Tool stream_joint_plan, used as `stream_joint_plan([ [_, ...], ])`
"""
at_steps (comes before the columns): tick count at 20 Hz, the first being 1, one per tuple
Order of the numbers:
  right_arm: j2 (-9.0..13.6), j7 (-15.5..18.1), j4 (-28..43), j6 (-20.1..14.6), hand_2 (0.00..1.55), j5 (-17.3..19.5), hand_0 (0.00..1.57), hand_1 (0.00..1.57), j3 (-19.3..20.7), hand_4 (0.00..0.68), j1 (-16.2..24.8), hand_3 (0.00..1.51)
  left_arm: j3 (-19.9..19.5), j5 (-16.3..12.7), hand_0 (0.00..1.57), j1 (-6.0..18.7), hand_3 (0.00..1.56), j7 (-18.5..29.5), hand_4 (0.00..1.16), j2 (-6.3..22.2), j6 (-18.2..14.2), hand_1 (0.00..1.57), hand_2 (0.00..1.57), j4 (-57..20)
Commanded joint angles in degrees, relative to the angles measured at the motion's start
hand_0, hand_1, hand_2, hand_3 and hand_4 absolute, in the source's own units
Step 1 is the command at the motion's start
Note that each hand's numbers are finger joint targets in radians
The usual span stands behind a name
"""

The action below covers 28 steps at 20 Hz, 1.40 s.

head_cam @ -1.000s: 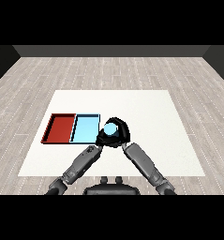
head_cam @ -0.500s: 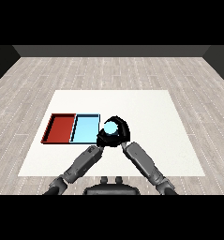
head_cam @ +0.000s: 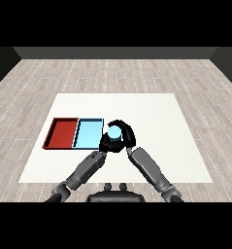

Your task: Pick the blue can and put it in the blue box

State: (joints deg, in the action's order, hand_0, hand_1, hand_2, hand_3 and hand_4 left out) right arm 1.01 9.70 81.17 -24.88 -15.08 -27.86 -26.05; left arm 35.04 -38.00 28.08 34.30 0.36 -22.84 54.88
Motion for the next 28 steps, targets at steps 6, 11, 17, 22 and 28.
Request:
stream_joint_plan([
  [6,-1.0,-3.1,0.5,2.0,0.00,4.4,0.00,0.00,0.3,0.000,1.8,0.00,0.5,-2.3,1.57,0.9,1.53,4.2,1.13,-0.3,0.2,1.57,1.57,-1.7],
  [11,-1.0,-1.3,1.9,4.2,0.00,4.6,0.00,0.00,4.8,0.000,2.6,0.00,-3.3,1.3,1.57,0.2,1.53,4.2,1.14,-0.3,1.3,1.57,1.57,-4.3],
  [17,1.3,2.8,11.5,7.9,0.00,2.1,0.00,0.00,8.6,0.000,11.6,0.00,-5.3,3.2,1.57,1.6,1.53,0.5,1.15,2.2,-0.2,1.57,1.57,-2.7],
  [22,1.5,4.9,13.7,9.4,0.00,-6.0,0.00,0.00,17.9,0.000,14.5,0.00,-7.8,4.7,1.57,4.5,1.53,1.2,1.15,4.6,-1.3,1.57,1.57,-5.3],
  [28,3.9,8.1,17.3,14.0,0.00,-8.3,0.00,0.00,20.0,0.000,23.9,0.00,-10.6,7.0,1.57,6.0,1.52,-7.1,1.15,12.5,-2.7,1.57,1.57,-4.3],
])
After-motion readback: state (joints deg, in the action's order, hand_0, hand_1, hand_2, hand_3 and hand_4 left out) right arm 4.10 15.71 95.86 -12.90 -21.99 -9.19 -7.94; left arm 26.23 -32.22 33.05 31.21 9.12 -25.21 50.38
